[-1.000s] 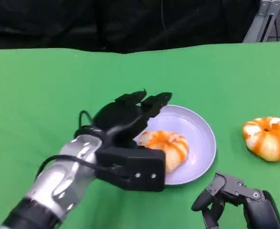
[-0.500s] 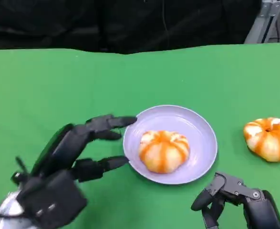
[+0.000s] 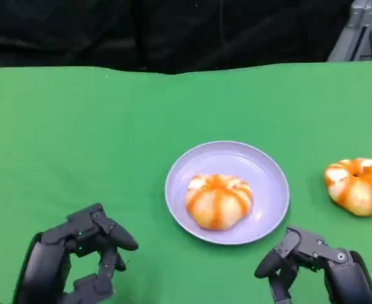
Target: Grasp the bread from the table and place it into the plate.
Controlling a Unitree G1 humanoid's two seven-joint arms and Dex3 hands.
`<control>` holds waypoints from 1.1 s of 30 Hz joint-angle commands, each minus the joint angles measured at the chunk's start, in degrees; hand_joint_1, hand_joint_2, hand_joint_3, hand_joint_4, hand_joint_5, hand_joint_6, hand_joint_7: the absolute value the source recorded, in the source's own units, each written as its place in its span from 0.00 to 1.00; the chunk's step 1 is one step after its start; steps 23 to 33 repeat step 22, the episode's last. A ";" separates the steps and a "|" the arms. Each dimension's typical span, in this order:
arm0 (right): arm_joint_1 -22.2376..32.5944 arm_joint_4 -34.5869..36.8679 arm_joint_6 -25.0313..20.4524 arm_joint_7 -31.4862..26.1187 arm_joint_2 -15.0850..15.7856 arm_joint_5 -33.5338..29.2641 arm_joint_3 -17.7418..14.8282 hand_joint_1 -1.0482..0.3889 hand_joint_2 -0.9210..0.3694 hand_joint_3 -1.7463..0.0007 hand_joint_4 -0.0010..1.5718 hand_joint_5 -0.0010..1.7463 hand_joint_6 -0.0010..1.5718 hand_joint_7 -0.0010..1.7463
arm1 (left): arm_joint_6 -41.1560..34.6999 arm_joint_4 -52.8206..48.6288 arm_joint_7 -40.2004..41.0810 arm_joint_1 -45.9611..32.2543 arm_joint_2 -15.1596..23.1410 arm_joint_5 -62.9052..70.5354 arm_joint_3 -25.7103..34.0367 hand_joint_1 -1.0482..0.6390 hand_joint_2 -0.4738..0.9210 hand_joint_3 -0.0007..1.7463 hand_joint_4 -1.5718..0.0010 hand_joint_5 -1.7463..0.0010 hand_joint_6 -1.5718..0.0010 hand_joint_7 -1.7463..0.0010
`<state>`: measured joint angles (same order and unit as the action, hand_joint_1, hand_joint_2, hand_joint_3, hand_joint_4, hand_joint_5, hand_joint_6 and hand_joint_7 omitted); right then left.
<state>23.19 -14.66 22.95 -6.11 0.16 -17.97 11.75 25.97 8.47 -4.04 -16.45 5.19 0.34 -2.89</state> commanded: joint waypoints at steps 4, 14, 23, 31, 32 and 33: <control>0.36 -0.20 0.92 0.14 1.53 0.51 -0.90 0.70 0.47 0.24 0.54 0.93 0.54 0.74 | 2.13 -1.84 -2.28 -0.82 0.32 -2.25 0.58 0.57 0.65 0.75 0.47 0.00 0.51 0.10; 0.24 0.24 2.07 -0.07 2.17 0.59 -1.20 0.70 0.47 0.25 0.54 0.93 0.54 0.74 | 3.50 -3.69 -2.94 -0.04 0.16 -1.08 0.66 0.57 0.60 0.78 0.46 0.01 0.50 0.11; 0.32 0.73 2.29 0.01 2.21 1.04 -1.27 0.70 0.47 0.25 0.53 0.91 0.54 0.74 | 4.90 -5.78 -4.01 0.73 0.25 -1.93 0.64 0.56 0.58 0.80 0.46 0.01 0.49 0.12; 0.32 0.73 2.29 0.01 2.21 1.04 -1.27 0.70 0.47 0.25 0.53 0.91 0.54 0.74 | 4.90 -5.78 -4.01 0.73 0.25 -1.93 0.64 0.56 0.58 0.80 0.46 0.01 0.49 0.12; 0.32 0.73 2.29 0.01 2.21 1.04 -1.27 0.70 0.47 0.25 0.53 0.91 0.54 0.74 | 4.90 -5.78 -4.01 0.73 0.25 -1.93 0.64 0.56 0.58 0.80 0.46 0.01 0.49 0.12; 0.32 0.73 2.29 0.01 2.21 1.04 -1.27 0.70 0.47 0.25 0.53 0.91 0.54 0.74 | 4.90 -5.78 -4.01 0.73 0.25 -1.93 0.64 0.56 0.58 0.80 0.46 0.01 0.49 0.12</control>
